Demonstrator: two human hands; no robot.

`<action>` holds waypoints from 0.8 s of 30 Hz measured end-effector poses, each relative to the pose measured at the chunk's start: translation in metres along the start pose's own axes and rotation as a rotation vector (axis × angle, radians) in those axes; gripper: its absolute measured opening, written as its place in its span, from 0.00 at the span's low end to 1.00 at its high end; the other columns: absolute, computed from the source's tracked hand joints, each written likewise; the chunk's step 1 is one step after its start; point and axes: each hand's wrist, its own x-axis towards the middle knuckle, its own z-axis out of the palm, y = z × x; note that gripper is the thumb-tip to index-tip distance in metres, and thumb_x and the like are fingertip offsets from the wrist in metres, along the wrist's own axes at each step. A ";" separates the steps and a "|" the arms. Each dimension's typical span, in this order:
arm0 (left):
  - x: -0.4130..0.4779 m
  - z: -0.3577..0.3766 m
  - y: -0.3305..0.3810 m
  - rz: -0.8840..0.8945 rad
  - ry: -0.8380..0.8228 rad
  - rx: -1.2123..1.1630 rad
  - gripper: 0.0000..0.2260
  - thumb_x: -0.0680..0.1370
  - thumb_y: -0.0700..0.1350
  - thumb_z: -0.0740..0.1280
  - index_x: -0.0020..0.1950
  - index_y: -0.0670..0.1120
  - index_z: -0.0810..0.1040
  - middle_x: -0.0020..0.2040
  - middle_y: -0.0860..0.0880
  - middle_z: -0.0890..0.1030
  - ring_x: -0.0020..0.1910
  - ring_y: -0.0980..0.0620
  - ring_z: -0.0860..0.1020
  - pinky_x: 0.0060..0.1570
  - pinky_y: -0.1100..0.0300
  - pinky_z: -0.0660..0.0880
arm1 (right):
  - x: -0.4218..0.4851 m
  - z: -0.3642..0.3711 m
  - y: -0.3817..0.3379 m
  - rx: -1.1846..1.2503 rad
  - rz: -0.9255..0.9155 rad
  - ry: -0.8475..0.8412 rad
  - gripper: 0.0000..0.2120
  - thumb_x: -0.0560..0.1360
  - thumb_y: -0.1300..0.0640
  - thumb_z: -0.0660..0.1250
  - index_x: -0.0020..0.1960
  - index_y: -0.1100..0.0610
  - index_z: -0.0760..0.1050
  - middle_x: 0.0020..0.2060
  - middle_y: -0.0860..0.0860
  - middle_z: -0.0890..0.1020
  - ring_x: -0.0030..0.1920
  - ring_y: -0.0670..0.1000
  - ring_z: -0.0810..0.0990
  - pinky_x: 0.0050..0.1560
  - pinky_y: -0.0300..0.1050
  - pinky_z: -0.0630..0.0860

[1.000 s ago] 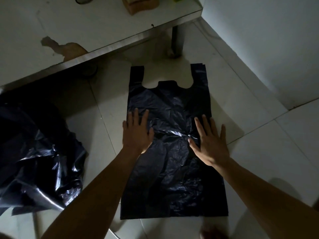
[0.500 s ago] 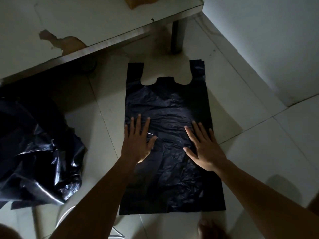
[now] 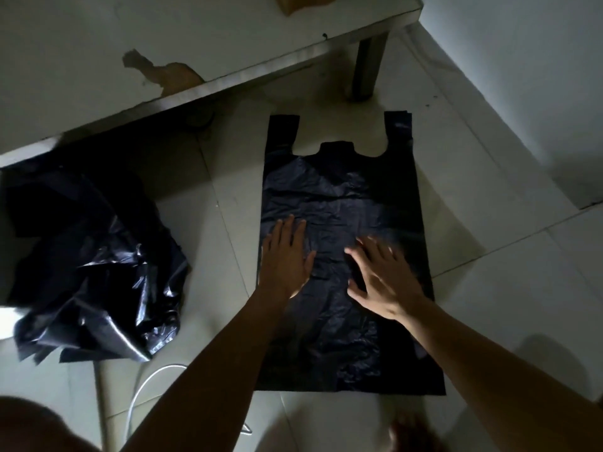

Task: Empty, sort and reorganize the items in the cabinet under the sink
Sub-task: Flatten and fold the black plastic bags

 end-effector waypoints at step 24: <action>-0.110 -0.246 -0.197 -0.627 -0.103 -0.360 0.19 0.71 0.60 0.70 0.52 0.47 0.85 0.51 0.45 0.85 0.53 0.45 0.82 0.54 0.52 0.79 | 0.126 -0.096 -0.296 0.924 -0.062 -0.336 0.17 0.69 0.42 0.76 0.52 0.50 0.80 0.46 0.48 0.85 0.43 0.50 0.86 0.52 0.52 0.82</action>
